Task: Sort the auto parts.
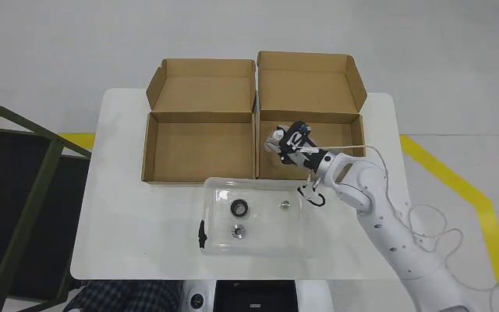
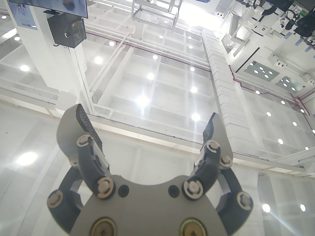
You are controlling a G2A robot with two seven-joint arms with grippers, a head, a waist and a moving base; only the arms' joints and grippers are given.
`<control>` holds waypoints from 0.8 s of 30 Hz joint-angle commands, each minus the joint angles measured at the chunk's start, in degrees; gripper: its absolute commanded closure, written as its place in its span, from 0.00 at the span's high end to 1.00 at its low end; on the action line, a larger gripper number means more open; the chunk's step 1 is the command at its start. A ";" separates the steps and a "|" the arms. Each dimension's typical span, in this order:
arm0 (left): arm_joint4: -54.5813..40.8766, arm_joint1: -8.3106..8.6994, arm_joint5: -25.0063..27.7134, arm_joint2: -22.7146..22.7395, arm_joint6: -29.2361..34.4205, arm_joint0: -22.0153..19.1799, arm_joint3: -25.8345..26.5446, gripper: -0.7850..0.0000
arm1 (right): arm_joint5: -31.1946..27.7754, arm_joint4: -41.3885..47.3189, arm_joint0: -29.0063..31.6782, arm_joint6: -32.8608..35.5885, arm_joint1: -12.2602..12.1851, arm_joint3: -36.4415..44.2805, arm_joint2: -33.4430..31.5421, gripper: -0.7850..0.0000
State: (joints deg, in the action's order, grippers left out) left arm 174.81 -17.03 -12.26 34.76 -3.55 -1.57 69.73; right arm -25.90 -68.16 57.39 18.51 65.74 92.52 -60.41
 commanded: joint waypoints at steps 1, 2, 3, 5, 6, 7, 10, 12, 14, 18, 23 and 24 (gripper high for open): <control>0.00 0.00 0.00 0.00 0.00 0.00 0.00 1.00 | 0.43 -0.25 -1.00 0.32 0.23 -1.09 0.53 0.00; 0.00 0.00 0.00 0.00 0.00 0.00 0.00 1.00 | 0.64 -0.53 -1.50 0.58 0.35 -1.65 0.82 0.00; 0.00 0.00 0.00 0.00 0.00 0.00 0.00 1.00 | 0.81 -0.83 -1.98 0.87 0.47 -2.14 1.14 0.00; 0.00 0.00 0.00 0.00 0.00 0.00 0.00 1.00 | 1.19 -1.34 -2.87 1.36 0.71 -3.04 1.77 0.00; 0.00 0.00 0.00 0.00 0.00 0.00 0.00 1.00 | 1.32 -1.43 -3.23 1.43 0.83 -3.53 2.05 0.00; 0.00 0.00 0.00 0.00 0.00 0.00 0.00 1.00 | 1.41 -1.38 -3.56 1.49 0.95 -4.16 2.27 0.00; 0.00 0.00 0.00 0.00 0.00 0.00 0.00 1.00 | 1.68 -1.16 -4.58 1.68 1.26 -5.94 2.71 0.01; 0.00 0.00 0.00 0.00 0.00 0.00 0.00 1.00 | 1.68 -1.51 -5.17 2.07 1.45 -6.87 3.18 0.07; 0.00 0.00 0.00 0.00 0.00 0.00 0.00 1.00 | 1.61 -1.46 -5.69 2.13 1.67 -8.10 3.65 0.14; 0.00 0.00 0.00 0.00 0.00 0.00 0.00 1.00 | 1.31 -1.01 -6.19 1.70 2.02 -9.91 4.25 0.36; 0.00 0.00 0.00 0.00 0.00 0.00 0.00 1.00 | 0.93 -0.77 -6.25 1.51 2.18 -10.13 4.08 1.00; 0.00 0.00 0.00 0.00 0.00 0.00 0.00 1.00 | 0.81 -0.70 -6.18 1.50 2.15 -9.88 3.81 1.00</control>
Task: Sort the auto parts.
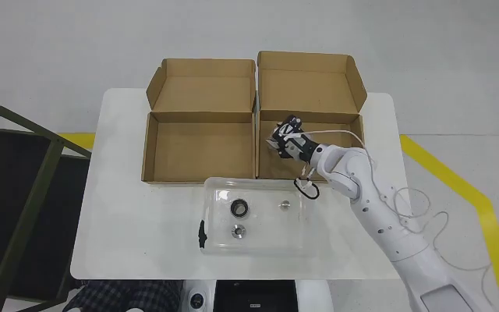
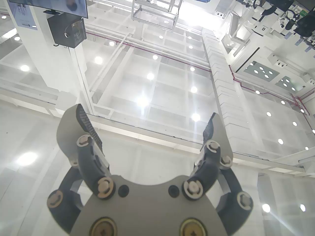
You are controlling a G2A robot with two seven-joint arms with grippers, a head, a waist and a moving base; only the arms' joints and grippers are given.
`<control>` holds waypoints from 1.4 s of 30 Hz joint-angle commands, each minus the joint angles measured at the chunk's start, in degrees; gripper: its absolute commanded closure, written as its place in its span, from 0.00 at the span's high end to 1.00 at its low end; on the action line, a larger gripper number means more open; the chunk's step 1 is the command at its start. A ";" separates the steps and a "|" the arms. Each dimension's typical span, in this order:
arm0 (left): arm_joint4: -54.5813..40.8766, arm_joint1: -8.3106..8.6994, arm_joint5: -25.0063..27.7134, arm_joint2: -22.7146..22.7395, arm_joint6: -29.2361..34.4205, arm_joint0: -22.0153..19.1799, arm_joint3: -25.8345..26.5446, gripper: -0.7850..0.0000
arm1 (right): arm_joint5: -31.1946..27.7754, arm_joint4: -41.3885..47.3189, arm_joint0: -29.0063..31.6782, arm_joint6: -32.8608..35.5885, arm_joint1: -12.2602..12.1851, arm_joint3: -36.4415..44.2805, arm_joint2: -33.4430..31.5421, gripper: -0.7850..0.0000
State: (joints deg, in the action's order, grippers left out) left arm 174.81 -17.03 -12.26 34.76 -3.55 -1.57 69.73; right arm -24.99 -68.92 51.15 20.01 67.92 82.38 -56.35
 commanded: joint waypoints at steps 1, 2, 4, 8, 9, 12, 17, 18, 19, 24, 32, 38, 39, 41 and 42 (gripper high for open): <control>0.00 0.00 0.00 0.00 0.00 0.00 0.00 1.00 | -0.24 0.10 0.16 -0.04 -0.08 0.58 -0.58 1.00; 0.00 0.00 0.00 0.00 0.00 0.00 0.00 1.00 | -0.39 0.12 0.27 -0.04 -0.15 0.98 -0.95 1.00; 0.00 0.00 0.00 0.00 0.00 0.00 0.00 1.00 | -0.71 0.12 0.66 -0.07 -0.33 2.11 -1.86 1.00; 0.00 0.00 0.00 0.00 0.00 0.00 0.00 1.00 | -1.52 -0.13 2.43 0.50 -0.96 6.04 -4.41 1.00; 0.00 0.00 0.00 0.00 0.00 0.00 0.00 1.00 | -1.89 -0.13 3.02 0.87 -1.17 7.22 -5.21 1.00; 0.00 0.00 0.00 0.00 0.00 0.00 0.00 1.00 | -3.94 -0.31 4.85 2.86 -1.86 11.06 -7.54 1.00; 0.00 0.00 0.00 0.00 0.00 0.00 0.00 1.00 | -11.43 2.48 8.33 9.33 -3.06 17.80 -10.35 1.00; 0.00 0.00 0.00 0.00 0.00 0.00 0.00 1.00 | -12.74 2.72 9.22 10.61 -3.31 19.45 -10.79 1.00; 0.00 0.00 0.00 0.00 0.00 0.00 0.00 1.00 | -14.17 3.48 10.22 11.48 -3.53 20.95 -11.16 1.00; 0.00 0.00 0.00 0.00 0.00 0.00 0.00 1.00 | -19.23 2.92 14.95 15.43 -4.68 28.09 -13.05 1.00; 0.00 0.00 0.00 0.00 0.00 0.00 0.00 1.00 | -23.57 -2.70 23.83 16.76 -6.25 37.22 -15.68 1.00; 0.00 0.00 0.00 0.00 0.00 0.00 0.00 1.00 | -25.97 -9.28 29.05 15.36 -7.13 39.79 -16.28 1.00; 0.00 0.00 0.00 0.00 0.00 0.00 0.00 1.00 | -26.15 -10.32 29.72 15.24 -7.25 40.07 -16.22 1.00; 0.00 0.00 0.00 0.00 0.00 0.00 0.00 1.00 | -26.44 -12.16 30.85 14.96 -7.45 40.36 -16.03 1.00; 0.00 0.00 0.00 0.00 0.00 0.00 0.00 1.00 | -26.55 -12.97 31.31 14.85 -7.53 40.44 -15.86 1.00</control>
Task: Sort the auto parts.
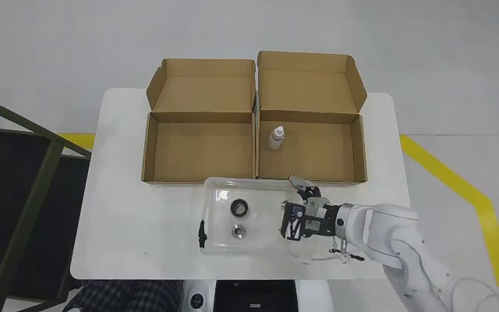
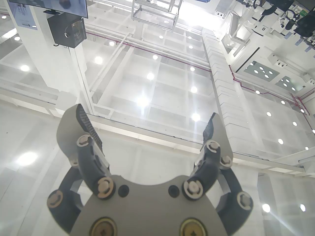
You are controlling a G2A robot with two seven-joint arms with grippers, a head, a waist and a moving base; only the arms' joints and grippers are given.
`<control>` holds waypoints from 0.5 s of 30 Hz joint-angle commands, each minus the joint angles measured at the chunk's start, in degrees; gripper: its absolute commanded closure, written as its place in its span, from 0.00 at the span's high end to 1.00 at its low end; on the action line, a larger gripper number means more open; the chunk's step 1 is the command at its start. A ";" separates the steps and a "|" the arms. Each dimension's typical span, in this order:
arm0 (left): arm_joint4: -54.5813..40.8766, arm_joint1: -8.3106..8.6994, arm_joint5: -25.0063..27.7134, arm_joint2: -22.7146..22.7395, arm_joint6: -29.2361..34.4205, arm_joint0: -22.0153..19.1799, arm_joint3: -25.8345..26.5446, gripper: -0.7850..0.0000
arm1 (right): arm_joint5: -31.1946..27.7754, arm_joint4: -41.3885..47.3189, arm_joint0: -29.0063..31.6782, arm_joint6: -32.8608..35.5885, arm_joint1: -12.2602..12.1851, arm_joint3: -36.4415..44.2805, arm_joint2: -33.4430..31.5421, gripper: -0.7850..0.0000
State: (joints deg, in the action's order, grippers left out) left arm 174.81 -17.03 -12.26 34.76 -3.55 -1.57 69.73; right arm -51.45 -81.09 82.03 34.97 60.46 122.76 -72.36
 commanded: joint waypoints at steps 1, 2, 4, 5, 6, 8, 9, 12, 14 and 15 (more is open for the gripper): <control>0.00 0.00 0.00 0.00 0.00 0.00 0.00 1.00 | -0.15 -1.64 0.78 -0.16 -0.15 0.15 0.32 1.00; 0.00 0.00 0.00 0.00 0.00 0.00 0.00 1.00 | -0.12 -2.36 1.06 -0.26 -0.22 0.23 0.52 1.00; 0.00 0.00 0.00 0.00 0.00 0.00 0.00 1.00 | -0.11 -3.65 1.45 -0.44 -0.32 0.42 0.99 1.00; 0.00 0.00 0.00 0.00 0.00 0.00 0.00 1.00 | -0.09 -4.24 1.59 -0.52 -0.36 0.52 1.27 1.00; 0.00 0.00 0.00 0.00 0.00 0.00 0.00 1.00 | -0.18 -4.78 1.68 -0.60 -0.40 0.60 1.63 1.00; 0.00 0.00 0.00 0.00 0.00 0.00 0.00 1.00 | -0.16 -5.68 1.69 -0.70 -0.44 0.65 2.35 1.00; 0.00 0.00 0.00 0.00 0.00 0.00 0.00 1.00 | -0.15 -6.06 1.59 -0.76 -0.45 0.50 2.76 1.00; 0.00 0.00 0.00 0.00 0.00 0.00 0.00 1.00 | 0.40 -7.30 0.84 -0.37 -0.40 -0.47 4.08 1.00; 0.00 0.00 0.00 0.00 0.00 0.00 0.00 1.00 | 0.82 -7.73 0.23 -0.11 -0.33 -1.18 5.01 1.00; 0.00 0.00 0.00 0.00 0.00 0.00 0.00 1.00 | 1.10 -7.77 -0.10 0.02 -0.28 -1.63 5.40 1.00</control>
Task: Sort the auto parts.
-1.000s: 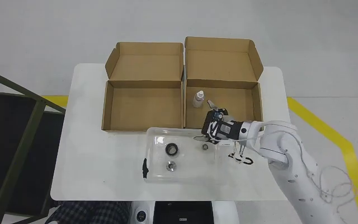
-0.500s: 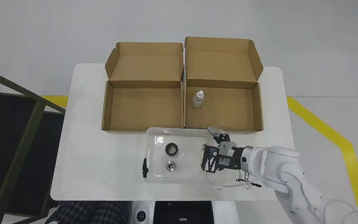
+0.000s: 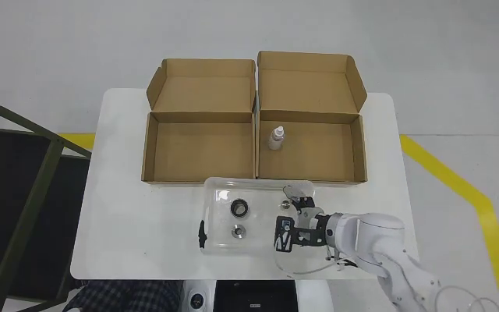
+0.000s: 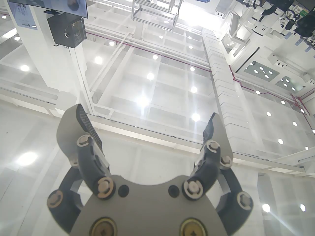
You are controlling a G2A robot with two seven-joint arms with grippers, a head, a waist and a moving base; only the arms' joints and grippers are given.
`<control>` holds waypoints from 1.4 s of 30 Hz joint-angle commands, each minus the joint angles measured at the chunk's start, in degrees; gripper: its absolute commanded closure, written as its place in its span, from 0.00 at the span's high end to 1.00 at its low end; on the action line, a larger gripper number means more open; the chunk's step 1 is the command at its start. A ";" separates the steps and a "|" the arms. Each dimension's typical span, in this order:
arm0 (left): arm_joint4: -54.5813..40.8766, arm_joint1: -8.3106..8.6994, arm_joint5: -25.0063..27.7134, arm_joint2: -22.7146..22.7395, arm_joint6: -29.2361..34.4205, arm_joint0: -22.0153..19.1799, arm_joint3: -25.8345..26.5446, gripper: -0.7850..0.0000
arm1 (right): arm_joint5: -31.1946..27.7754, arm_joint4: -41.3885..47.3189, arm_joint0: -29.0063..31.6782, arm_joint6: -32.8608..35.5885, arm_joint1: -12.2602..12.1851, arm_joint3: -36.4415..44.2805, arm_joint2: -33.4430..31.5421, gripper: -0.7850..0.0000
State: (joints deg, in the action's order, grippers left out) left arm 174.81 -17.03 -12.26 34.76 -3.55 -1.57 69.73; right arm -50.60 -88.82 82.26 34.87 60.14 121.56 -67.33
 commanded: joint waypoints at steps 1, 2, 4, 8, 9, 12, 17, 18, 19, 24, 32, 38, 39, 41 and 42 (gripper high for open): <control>0.00 0.00 0.00 0.00 0.00 0.00 0.00 1.00 | 0.45 -0.07 -0.65 0.41 0.08 -0.90 0.76 1.00; 0.00 0.00 0.00 0.00 0.00 0.00 0.00 1.00 | 0.63 -0.22 -0.99 0.83 0.12 -1.27 1.15 1.00; 0.00 0.00 0.00 0.00 0.00 0.00 0.00 1.00 | 0.99 -0.32 -1.60 1.60 0.20 -1.96 1.90 0.97; 0.00 0.00 0.00 0.00 0.00 0.00 0.00 1.00 | 1.04 -0.11 -2.66 3.02 0.33 -3.16 3.22 0.77; 0.00 0.00 0.00 0.00 0.00 0.00 0.00 1.00 | 1.11 0.00 -2.93 3.24 0.36 -3.47 3.50 0.78; 0.00 0.00 0.00 0.00 0.00 0.00 0.00 1.00 | 1.39 0.21 -3.80 3.93 0.46 -4.54 4.25 0.76; 0.00 0.00 0.00 0.00 0.00 0.00 0.00 1.00 | 2.52 0.15 -5.06 5.29 0.66 -5.91 5.51 0.70; 0.00 0.00 0.00 0.00 0.00 0.00 0.00 1.00 | 2.94 0.00 -5.29 5.67 0.71 -6.18 5.75 0.71; 0.00 0.00 0.00 0.00 0.00 0.00 0.00 1.00 | 3.28 -0.17 -5.52 6.00 0.76 -6.42 6.05 0.71; 0.00 0.00 0.00 0.00 0.00 0.00 0.00 1.00 | 4.42 -0.60 -6.53 6.77 0.97 -7.59 7.29 0.64; 0.00 0.00 0.00 0.00 0.00 0.00 0.00 1.00 | 5.75 -1.13 -7.41 7.66 1.10 -8.68 7.99 0.42; 0.00 0.00 0.00 0.00 0.00 0.00 0.00 1.00 | 6.03 -1.47 -7.44 8.07 1.05 -8.44 8.08 0.16; 0.00 0.00 0.00 0.00 0.00 0.00 0.00 1.00 | 6.09 -1.56 -7.40 8.10 1.04 -8.32 8.11 0.09; 0.00 0.00 0.00 0.00 0.00 0.00 0.00 1.00 | 6.01 -1.70 -7.26 8.21 1.02 -7.93 8.26 0.00; 0.00 0.00 0.00 0.00 0.00 0.00 0.00 1.00 | 6.05 -1.75 -7.17 8.26 1.01 -7.72 8.29 0.00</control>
State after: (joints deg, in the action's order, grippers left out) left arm 174.81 -17.03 -12.26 34.76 -3.55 -1.57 69.73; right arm -44.55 -90.54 75.03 43.09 61.16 113.70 -59.06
